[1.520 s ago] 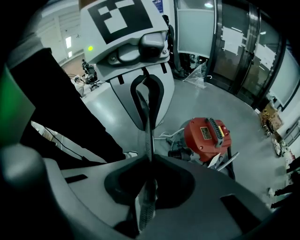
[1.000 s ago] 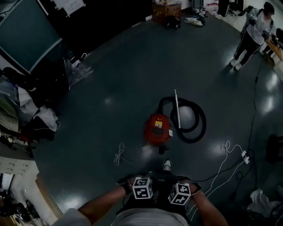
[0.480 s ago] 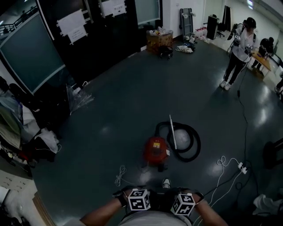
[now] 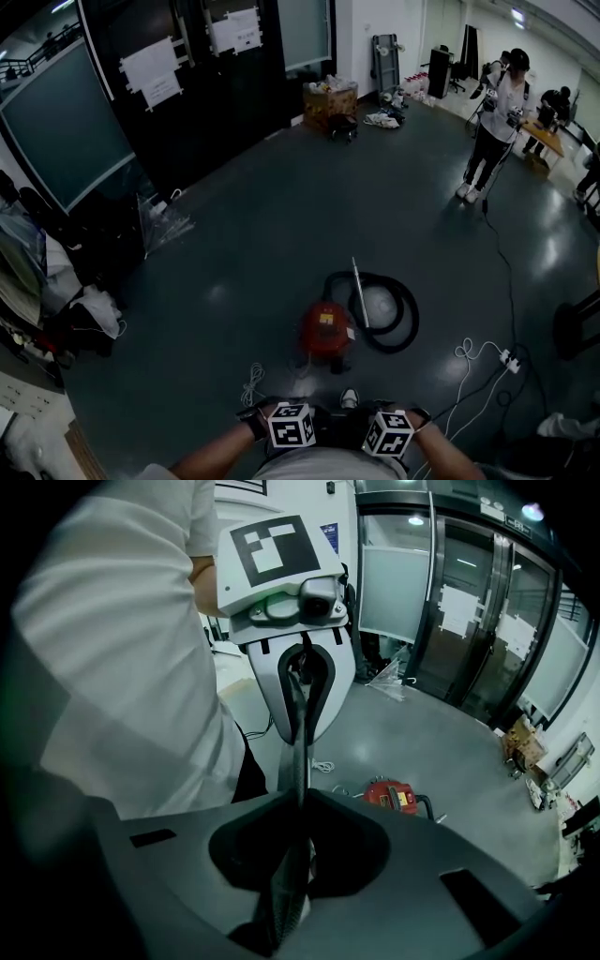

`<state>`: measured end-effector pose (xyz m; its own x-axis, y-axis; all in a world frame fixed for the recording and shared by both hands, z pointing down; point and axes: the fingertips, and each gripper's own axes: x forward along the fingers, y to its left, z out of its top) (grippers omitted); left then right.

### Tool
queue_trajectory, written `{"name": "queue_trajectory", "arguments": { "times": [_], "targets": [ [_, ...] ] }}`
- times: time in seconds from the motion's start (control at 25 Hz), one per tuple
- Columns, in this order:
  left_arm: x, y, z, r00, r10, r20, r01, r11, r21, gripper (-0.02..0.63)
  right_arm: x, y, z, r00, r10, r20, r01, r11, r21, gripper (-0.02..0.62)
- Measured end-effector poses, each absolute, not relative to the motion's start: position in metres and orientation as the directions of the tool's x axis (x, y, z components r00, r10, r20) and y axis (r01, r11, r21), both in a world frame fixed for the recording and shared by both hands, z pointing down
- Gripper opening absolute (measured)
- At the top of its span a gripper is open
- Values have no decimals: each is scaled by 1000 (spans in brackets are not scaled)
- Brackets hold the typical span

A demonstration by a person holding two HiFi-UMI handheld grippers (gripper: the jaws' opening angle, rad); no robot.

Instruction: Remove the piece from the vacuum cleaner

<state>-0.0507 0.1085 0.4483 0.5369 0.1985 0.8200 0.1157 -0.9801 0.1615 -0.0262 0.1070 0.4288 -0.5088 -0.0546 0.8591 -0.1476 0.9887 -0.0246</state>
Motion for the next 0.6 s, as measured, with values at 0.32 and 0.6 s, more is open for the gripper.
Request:
{"name": "queue_trajectory", "arguments": {
  "times": [0.32, 0.6],
  "targets": [
    [-49, 108, 449, 533, 205, 821, 120, -979, 166, 35, -24, 107, 429, -517, -44, 855, -143, 989, -36, 44],
    [-51, 101, 450, 537, 197, 820, 107, -980, 166, 35, -26, 99, 430, -520, -34, 854, -131, 991, -40, 44]
  ]
}}
